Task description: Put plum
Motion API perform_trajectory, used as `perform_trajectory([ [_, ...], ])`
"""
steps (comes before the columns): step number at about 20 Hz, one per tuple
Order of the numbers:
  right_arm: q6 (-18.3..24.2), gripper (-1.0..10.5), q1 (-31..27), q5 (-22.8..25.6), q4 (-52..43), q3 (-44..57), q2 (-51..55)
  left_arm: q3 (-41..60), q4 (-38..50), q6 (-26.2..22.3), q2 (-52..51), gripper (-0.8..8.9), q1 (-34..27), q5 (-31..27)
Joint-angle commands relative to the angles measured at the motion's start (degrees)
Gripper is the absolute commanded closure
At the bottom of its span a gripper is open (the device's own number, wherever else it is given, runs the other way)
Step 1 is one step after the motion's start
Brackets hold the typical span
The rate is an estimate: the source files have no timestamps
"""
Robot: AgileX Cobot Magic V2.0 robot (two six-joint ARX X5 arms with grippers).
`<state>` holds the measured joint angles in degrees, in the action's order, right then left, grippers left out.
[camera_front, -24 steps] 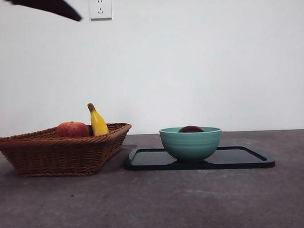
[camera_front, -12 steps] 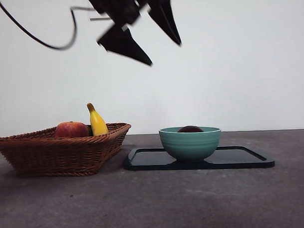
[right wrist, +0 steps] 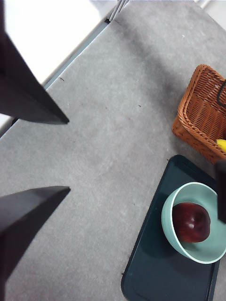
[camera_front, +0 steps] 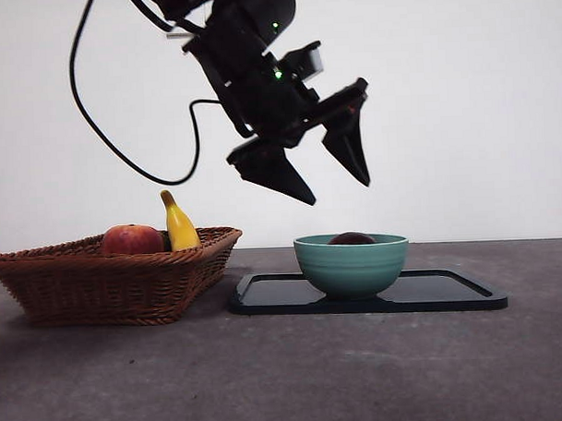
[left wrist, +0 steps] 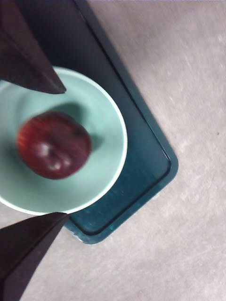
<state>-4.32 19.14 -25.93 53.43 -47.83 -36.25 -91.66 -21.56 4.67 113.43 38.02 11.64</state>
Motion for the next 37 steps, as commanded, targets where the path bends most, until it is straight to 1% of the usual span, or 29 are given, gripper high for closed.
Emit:
perform_trajectory([
  [1,0.5,7.4,0.3,-0.2,-0.2,-0.3,-0.3,-1.6,1.4,-1.2,2.9,4.09,0.8,-0.3],
  [7,0.5,7.4,0.3,-0.2,-0.2,-0.3,-0.3,-1.6,2.0,-3.2,5.6,4.09,1.4,-1.8],
  [10,0.5,7.4,0.3,-0.2,-0.2,-0.3,-0.3,-1.6,2.6,-5.2,5.9,4.09,1.5,-1.8],
  [20,0.5,7.4,0.3,-0.2,-0.2,-0.3,-0.3,-1.6,2.3,-5.4,7.4,4.09,2.0,-1.8],
  [25,0.5,7.4,0.3,-0.2,-0.2,-0.3,-0.3,-1.6,1.6,-6.7,7.8,4.10,2.1,-1.8],
  [33,0.5,7.4,0.3,-0.2,-0.2,-0.3,-0.3,-1.6,1.5,-7.2,9.3,4.14,2.7,-1.8],
  [34,0.7,7.4,0.3,-0.1,-0.2,-0.3,-0.3,-1.6,1.5,-7.3,9.3,4.26,2.7,-1.8],
  [36,1.0,7.4,0.3,0.1,-0.2,-0.3,-0.3,-1.6,1.8,-7.5,9.3,5.21,2.8,-1.8],
  [37,1.2,7.4,0.3,0.0,-0.2,-0.3,-0.3,-1.6,1.8,-7.6,9.3,5.47,2.8,-1.8],
])
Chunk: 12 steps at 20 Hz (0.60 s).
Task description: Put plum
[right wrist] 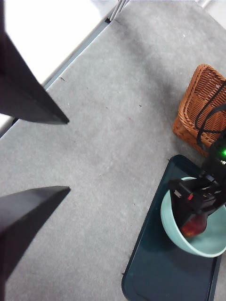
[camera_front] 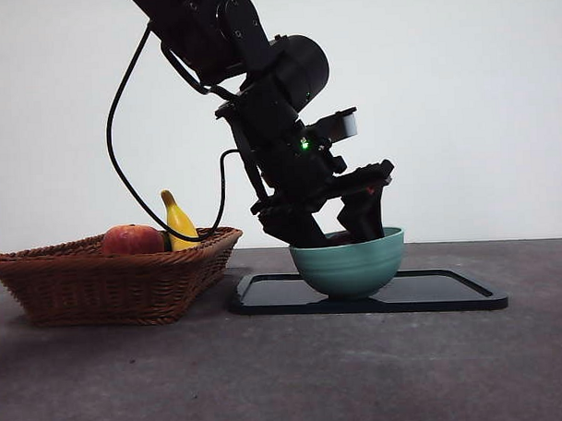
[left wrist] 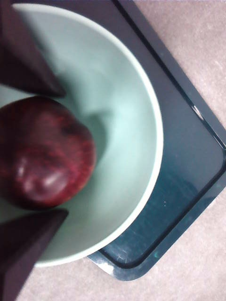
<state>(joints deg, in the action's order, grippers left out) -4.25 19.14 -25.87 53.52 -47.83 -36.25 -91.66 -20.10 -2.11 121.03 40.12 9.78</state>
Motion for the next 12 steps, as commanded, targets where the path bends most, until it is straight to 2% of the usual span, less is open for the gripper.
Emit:
perform_trajectory([
  [1,1.4,7.4,0.3,0.0,-0.3,-0.3,-0.3,-1.6,0.4,-1.0,1.7,5.48,0.7,0.1],
  [8,1.7,7.4,0.3,0.4,-0.3,-0.3,-0.3,-3.9,-0.5,-1.4,1.3,5.77,0.7,0.1],
  [12,1.7,7.4,0.3,0.4,-0.3,-0.3,-0.3,-10.6,-5.8,-1.5,1.1,5.76,0.5,0.1],
])
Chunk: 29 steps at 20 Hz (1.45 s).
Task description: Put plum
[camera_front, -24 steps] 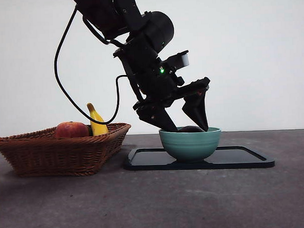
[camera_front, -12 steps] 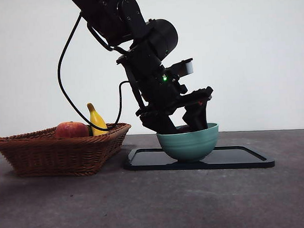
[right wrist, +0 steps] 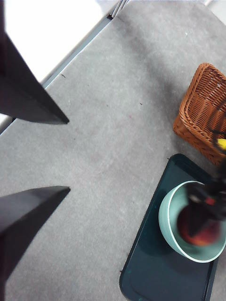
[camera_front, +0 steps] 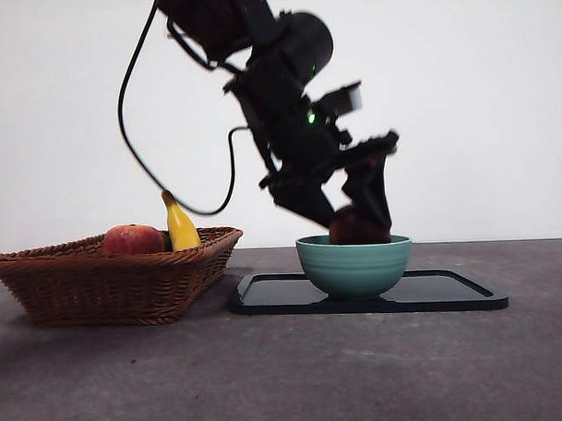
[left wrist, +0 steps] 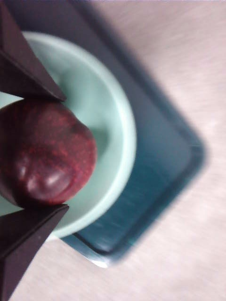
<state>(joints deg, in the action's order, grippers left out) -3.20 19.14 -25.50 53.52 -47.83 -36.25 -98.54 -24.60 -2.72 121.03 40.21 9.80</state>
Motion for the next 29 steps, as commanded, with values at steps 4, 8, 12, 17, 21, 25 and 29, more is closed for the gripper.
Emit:
perform_trajectory([
  [4,0.6,7.4,0.3,0.0,-0.3,-0.3,-0.3,-13.0,-9.8,-0.9,1.0,5.75,-0.2,0.1],
  [8,0.6,7.4,0.3,0.0,-0.3,-0.3,-0.3,-20.3,-16.8,-0.8,-1.2,5.76,-1.9,0.1],
  [12,0.6,7.4,0.3,0.0,-0.3,-0.3,-0.3,-20.3,-20.2,-0.7,-8.5,5.76,-4.7,0.1],
  [17,0.7,7.4,0.3,0.0,-0.3,-0.3,-0.3,-20.3,-28.8,-1.2,-17.7,5.76,-8.8,1.0],
  [21,0.7,7.4,0.3,0.0,-0.3,-0.3,-0.3,-20.3,-37.2,-2.6,-25.1,5.76,-11.5,0.9],
  [25,1.1,7.4,0.3,0.0,-0.4,-0.3,-0.3,-19.4,-45.0,-3.7,-30.3,5.76,-13.8,0.9],
  [29,1.1,7.4,0.3,0.0,-0.7,-0.3,-0.3,-10.6,-44.4,-3.9,-36.0,5.75,-15.7,0.9],
])
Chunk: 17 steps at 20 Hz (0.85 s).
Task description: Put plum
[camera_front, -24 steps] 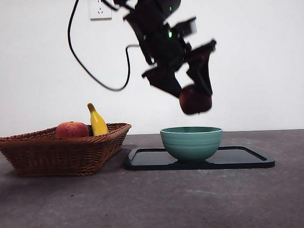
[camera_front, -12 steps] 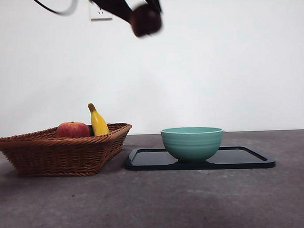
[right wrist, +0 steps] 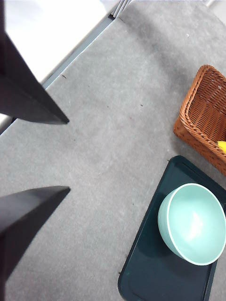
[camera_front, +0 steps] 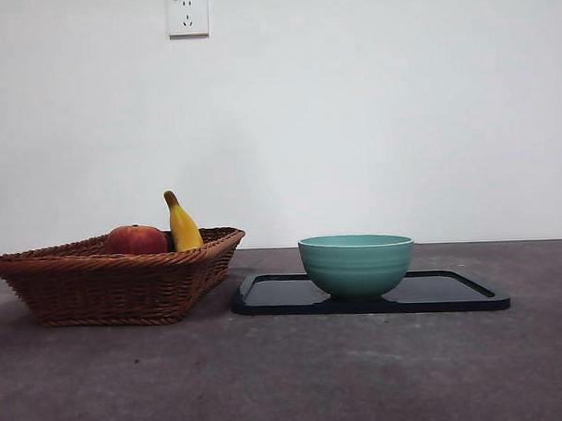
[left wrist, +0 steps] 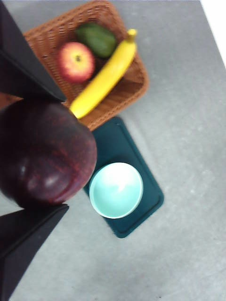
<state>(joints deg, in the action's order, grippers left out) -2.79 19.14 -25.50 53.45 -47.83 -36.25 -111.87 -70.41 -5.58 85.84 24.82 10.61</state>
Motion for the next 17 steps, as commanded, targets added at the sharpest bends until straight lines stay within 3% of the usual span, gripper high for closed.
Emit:
perform_trajectory([
  [1,0.7,7.4,0.3,0.0,-0.7,-0.3,-0.3,7.2,3.6,-0.8,-3.0,5.75,-0.7,0.1],
  [6,0.7,7.4,0.3,0.0,-0.7,-0.3,-0.3,27.9,19.0,-0.1,-10.5,5.75,-2.3,0.0],
  [13,0.6,7.4,0.3,0.0,-0.2,-0.3,-0.2,47.4,40.8,-0.2,-10.1,5.75,-6.3,-0.4],
  [17,0.6,7.4,0.3,0.0,-0.3,-0.3,-0.2,52.9,49.4,-2.4,-6.5,5.75,-8.1,-2.9],
])
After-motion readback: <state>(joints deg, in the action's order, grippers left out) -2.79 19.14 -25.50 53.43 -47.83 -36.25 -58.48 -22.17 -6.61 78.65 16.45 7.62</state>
